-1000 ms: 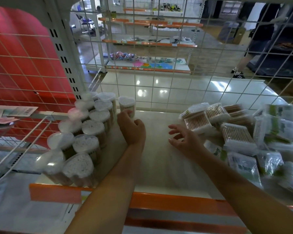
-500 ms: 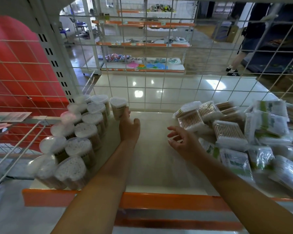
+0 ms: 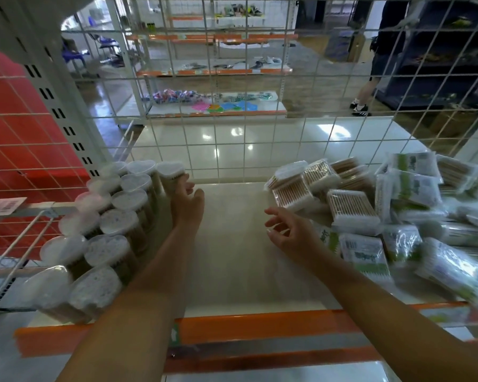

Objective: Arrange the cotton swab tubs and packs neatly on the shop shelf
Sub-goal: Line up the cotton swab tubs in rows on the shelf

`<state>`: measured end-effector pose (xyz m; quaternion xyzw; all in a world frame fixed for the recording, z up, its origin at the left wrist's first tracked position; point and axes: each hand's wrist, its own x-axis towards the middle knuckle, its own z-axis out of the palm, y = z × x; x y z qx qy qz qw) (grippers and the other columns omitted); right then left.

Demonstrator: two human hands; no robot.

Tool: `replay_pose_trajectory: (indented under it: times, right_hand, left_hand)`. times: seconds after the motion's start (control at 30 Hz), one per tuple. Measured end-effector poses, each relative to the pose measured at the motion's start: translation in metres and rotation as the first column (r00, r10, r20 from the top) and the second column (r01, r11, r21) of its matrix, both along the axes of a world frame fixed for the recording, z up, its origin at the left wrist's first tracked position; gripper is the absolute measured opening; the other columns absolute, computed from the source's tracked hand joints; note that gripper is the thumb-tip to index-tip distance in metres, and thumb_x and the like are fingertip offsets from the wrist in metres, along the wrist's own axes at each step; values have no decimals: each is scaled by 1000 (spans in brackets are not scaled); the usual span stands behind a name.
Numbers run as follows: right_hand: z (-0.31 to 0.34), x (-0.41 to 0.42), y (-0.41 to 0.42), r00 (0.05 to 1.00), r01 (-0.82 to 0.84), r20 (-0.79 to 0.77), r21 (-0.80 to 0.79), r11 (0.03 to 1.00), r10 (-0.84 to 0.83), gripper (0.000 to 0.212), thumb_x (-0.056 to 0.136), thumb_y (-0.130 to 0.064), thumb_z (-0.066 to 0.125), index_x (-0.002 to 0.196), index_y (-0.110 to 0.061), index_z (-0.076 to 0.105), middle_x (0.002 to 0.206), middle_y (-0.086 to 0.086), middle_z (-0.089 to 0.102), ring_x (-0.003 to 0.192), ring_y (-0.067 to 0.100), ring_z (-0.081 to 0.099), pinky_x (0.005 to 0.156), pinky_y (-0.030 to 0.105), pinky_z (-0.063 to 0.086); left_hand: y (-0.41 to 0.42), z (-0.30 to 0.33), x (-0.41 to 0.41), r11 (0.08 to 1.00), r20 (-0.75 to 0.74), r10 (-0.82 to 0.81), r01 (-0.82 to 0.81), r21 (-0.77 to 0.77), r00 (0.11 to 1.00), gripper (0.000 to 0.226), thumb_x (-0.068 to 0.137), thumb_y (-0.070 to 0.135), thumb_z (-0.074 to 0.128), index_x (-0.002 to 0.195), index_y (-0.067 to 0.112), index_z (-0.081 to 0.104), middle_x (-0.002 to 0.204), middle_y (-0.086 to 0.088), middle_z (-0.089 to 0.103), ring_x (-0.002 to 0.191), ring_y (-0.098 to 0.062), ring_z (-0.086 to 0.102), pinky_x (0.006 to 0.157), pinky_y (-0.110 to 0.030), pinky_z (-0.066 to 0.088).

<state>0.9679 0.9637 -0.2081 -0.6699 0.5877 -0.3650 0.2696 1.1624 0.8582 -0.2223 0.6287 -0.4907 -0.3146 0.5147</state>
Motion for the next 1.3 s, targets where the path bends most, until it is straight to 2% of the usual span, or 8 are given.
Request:
replay_pose_trajectory:
  times: [0.23, 0.33, 0.5, 0.63, 0.77, 0.93, 1.13, 1.3]
  right_hand:
    - [7, 0, 0, 1000, 8, 13, -36, 999, -7, 41, 87, -6, 58, 127, -10, 52, 100, 2, 60, 75, -2, 52, 61, 6, 45]
    - [15, -5, 0, 999, 16, -33, -95, 995, -19, 40, 87, -7, 58, 127, -10, 52, 100, 1, 59, 78, 2, 52, 66, 7, 43]
    - [37, -23, -4, 994, 4, -106, -146, 989, -20, 40, 88, -11, 58, 127, -14, 52, 101, -2, 59, 84, 7, 56, 76, 21, 51]
    - [55, -44, -5, 992, 11, -123, -181, 983, -34, 35, 88, -9, 56, 123, -12, 54, 100, -3, 58, 82, 2, 52, 65, 3, 42]
    - [58, -69, -5, 987, 60, -139, -180, 982, -86, 43, 90, -12, 56, 132, -14, 47, 116, 5, 61, 87, 4, 53, 58, 1, 38]
    - [60, -95, -1, 987, 93, -115, -180, 979, -115, 40, 91, -18, 57, 130, -14, 49, 117, 5, 62, 89, 7, 54, 70, 13, 41]
    - [61, -130, 12, 987, 117, -83, -189, 975, -135, 38, 88, -9, 56, 125, -13, 52, 110, 4, 63, 88, 10, 56, 80, 24, 49]
    - [59, -165, 27, 988, 134, -49, -228, 964, -149, 33, 84, 2, 53, 113, -13, 59, 97, -6, 65, 82, 8, 60, 71, 9, 43]
  left_hand:
    - [5, 4, -7, 1000, 34, 18, -17, -12, 999, 41, 87, 4, 50, 128, 9, 48, 118, -12, 57, 108, -24, 55, 83, -24, 43]
    - [13, 11, -22, 998, 167, -38, 45, -39, 985, 41, 87, 8, 50, 127, 11, 50, 119, -9, 59, 108, -21, 55, 90, -35, 48]
    - [28, 29, -56, 962, 376, -151, 224, -157, 914, 37, 87, 7, 54, 124, 9, 53, 121, -8, 59, 109, -19, 54, 84, -24, 42]
    - [38, 43, -82, 924, 501, -172, 314, -216, 848, 36, 85, 8, 57, 122, 8, 55, 118, -10, 60, 108, -24, 55, 86, -31, 45]
    - [51, 57, -109, 881, 564, -195, 396, -260, 803, 37, 86, 11, 58, 123, 5, 55, 121, -12, 59, 111, -27, 54, 90, -36, 45]
    - [65, 72, -145, 844, 633, -215, 467, -263, 744, 37, 88, 11, 56, 124, 5, 54, 126, -12, 56, 115, -27, 50, 88, -31, 41]
    - [84, 78, -188, 799, 669, -236, 533, -279, 705, 39, 86, 12, 52, 125, 5, 54, 124, -13, 57, 116, -28, 50, 89, -39, 44]
    - [98, 75, -221, 766, 703, -228, 570, -298, 674, 38, 80, 11, 53, 117, 5, 60, 113, -13, 63, 106, -32, 56, 80, -37, 44]
